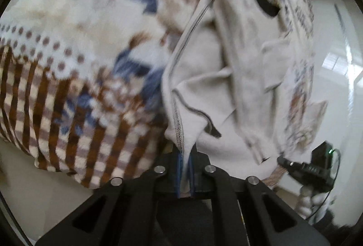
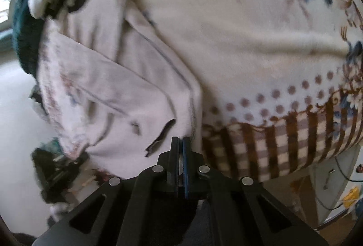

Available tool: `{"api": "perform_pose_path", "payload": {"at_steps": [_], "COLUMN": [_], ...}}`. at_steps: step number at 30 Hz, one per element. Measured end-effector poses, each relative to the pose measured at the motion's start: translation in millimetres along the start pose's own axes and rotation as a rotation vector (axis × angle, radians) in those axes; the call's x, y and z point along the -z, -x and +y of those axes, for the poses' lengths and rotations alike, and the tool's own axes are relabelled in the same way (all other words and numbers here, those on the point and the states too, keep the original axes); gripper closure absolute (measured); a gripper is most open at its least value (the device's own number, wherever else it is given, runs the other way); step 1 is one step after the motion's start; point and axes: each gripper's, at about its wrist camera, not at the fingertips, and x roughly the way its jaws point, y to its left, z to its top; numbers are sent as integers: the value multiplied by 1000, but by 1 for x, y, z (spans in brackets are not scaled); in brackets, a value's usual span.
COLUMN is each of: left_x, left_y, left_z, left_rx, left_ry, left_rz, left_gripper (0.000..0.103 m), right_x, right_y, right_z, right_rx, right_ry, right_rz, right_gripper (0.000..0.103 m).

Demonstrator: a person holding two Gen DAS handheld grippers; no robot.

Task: Fold small clothes

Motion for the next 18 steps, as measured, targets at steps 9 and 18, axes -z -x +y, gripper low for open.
{"api": "perform_pose_path", "payload": {"at_steps": [9,18], "left_x": [-140,-152], "left_y": [-3,22], "left_z": [-52,-21], "left_rx": [129,96], "left_ry": [71,112], "left_rz": [-137,-292], "left_gripper": [97,45], "right_x": [-107,-128], "right_y": [51,54], "right_z": [68,95], "right_rx": [-111,-13], "right_ry": [39,137], "right_rz": [-168,-251], "right_gripper": [100,61]}}
